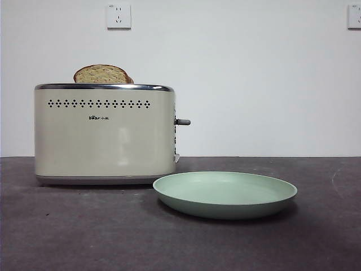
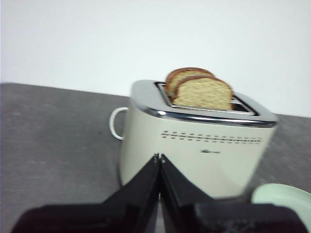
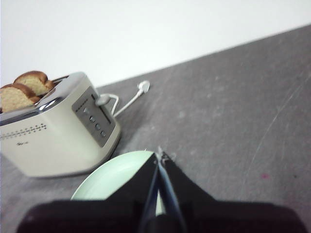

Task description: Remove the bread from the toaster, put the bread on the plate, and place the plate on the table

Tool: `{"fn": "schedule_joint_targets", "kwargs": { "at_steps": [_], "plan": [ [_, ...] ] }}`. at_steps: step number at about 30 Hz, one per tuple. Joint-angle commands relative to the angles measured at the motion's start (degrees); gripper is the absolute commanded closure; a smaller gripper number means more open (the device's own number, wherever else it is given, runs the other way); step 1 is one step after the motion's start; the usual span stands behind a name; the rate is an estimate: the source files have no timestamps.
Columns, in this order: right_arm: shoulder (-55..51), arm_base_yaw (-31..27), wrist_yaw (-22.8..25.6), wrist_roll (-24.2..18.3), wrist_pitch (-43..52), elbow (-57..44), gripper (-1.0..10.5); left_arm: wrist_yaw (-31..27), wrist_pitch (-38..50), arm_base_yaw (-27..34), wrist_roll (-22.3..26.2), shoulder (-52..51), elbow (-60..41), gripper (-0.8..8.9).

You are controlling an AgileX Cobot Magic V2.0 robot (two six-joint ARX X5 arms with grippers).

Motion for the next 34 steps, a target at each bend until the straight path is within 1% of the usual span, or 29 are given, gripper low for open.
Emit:
{"fn": "schedule_joint_targets", "kwargs": {
  "at_steps": [1, 7, 11, 14, 16, 19, 24, 26, 27, 28, 29, 32, 33, 34],
  "plan": [
    [5.4, 0.5, -2.97, -2.99, -4.55, 6.47, 9.6, 3.69, -3.96, 0.13, 0.35, 3.93, 5.84, 8.2],
    [17.22, 0.83, -10.91, -11.41, -19.69, 21.29, 9.6, 12.02, -15.37, 0.13, 5.73, 13.92, 17.92, 8.2],
    [23.91, 0.9, -12.61, -16.5, -31.61, 30.4, 9.6, 16.44, -22.58, 0.13, 9.84, 18.69, 24.15, 8.2],
    [27.91, 1.03, -13.07, -19.93, -39.43, 35.69, 9.6, 19.1, -27.63, 0.13, 11.61, 21.11, 27.67, 8.2],
    [29.75, 1.4, -13.09, -22.36, -43.41, 37.83, 9.6, 19.82, -30.47, 0.11, 12.41, 22.12, 29.2, 8.2],
    [31.19, 2.19, -13.75, -23.67, -46.47, 38.91, 9.6, 19.89, -33.59, 0.11, 13.68, 22.82, 30.38, 8.21],
    [31.43, 2.62, -14.23, -24.13, -46.66, 38.91, 9.6, 19.96, -34.27, 0.11, 13.66, 22.95, 30.4, 8.2],
    [31.45, 2.62, -14.21, -24.06, -46.64, 38.91, 9.3, 19.96, -34.12, 0.11, 13.64, 22.95, 30.4, 8.12],
    [31.43, 2.62, -14.19, -24.02, -46.64, 38.91, 8.9, 19.89, -34.1, 0.11, 13.6, 22.95, 30.4, 8.03],
    [31.43, 2.62, -14.16, -23.96, -46.64, 38.93, 8.3, 19.76, -34.1, 0.11, 13.42, 22.95, 30.4, 7.69],
    [31.43, 2.62, -14.14, -23.8, -46.64, 38.93, 7.3, 19.43, -34.1, 0.11, 13.2, 22.97, 30.4, 6.81],
    [31.43, 2.62, -14.14, -23.3, -46.56, 38.93, 4.1, 19.28, -34.01, 0.11, 13.22, 22.97, 30.4, 2.89],
    [31.43, 2.62, -14.14, -23.17, -46.56, 38.93, 3.5, 19.28, -33.88, 0.11, 13.31, 22.97, 30.4, 2.26],
    [31.43, 2.62, -14.14, -23.02, -46.56, 38.93, 3.4, 19.28, -33.75, 0.11, 13.49, 22.97, 30.4, 2.17]
  ]
}}
